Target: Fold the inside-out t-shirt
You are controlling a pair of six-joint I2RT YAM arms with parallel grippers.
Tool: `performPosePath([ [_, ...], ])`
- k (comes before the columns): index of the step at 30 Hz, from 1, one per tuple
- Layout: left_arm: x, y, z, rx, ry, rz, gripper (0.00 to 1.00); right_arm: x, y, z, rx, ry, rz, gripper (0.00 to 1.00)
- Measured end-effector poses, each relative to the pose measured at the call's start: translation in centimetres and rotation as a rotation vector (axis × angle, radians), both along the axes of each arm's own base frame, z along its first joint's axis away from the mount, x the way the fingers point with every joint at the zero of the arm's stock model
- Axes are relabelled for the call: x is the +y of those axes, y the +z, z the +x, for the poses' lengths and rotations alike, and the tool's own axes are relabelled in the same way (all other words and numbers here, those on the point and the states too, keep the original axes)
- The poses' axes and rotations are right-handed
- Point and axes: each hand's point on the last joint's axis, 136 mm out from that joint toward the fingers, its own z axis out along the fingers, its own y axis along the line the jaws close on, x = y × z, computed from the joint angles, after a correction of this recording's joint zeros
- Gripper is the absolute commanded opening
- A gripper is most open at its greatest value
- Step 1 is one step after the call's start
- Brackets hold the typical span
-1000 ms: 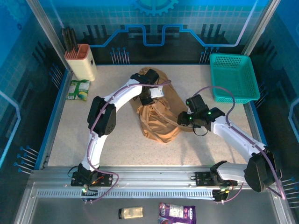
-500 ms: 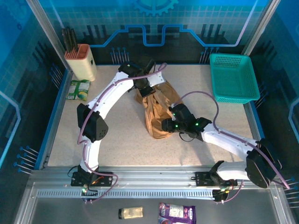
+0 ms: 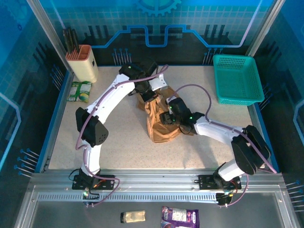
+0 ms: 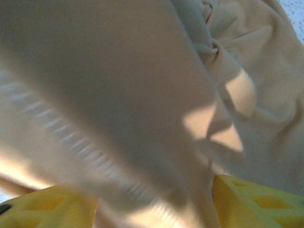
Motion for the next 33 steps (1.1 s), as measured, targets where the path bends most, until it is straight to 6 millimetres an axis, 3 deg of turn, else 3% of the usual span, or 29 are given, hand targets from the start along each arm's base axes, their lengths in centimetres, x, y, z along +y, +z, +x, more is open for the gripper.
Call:
performPosePath([
  [4,0.3,0.2,-0.3,-0.003,0.003,0.004,0.01,-3.0,-0.5,2.0,0.004,-0.032,-0.042,0.33],
  [7,1.1,-0.5,-0.9,0.007,0.012,0.038,0.02,-4.6,0.4,2.7,-0.008,-0.045,-0.035,0.0],
  [10,2.3,-2.0,-2.1,0.046,0.036,0.077,0.08,-4.6,2.5,3.0,-0.031,-0.013,-0.002,0.0],
  [15,3.8,-4.4,-5.3,0.121,0.086,0.077,0.5,-2.3,7.6,3.3,-0.087,0.105,0.066,0.0],
  [18,3.2,-3.8,-6.4,0.115,0.117,-0.021,0.62,-1.4,10.0,3.1,-0.104,0.156,0.1,0.0],
  [23,-0.2,0.1,-5.1,0.002,0.143,-0.266,0.73,-0.6,12.6,2.1,-0.089,0.201,0.159,0.0],
  [26,-2.6,1.5,-4.7,-0.044,0.143,-0.385,0.76,-0.3,13.3,1.5,-0.054,0.197,0.194,0.0],
  [29,-4.1,0.9,-4.5,-0.046,0.156,-0.446,0.76,-0.1,13.8,1.2,-0.021,0.183,0.23,0.0],
  [33,-4.5,-0.5,-4.5,-0.028,0.183,-0.462,0.72,0.0,14.1,0.8,0.01,0.165,0.26,0.0],
])
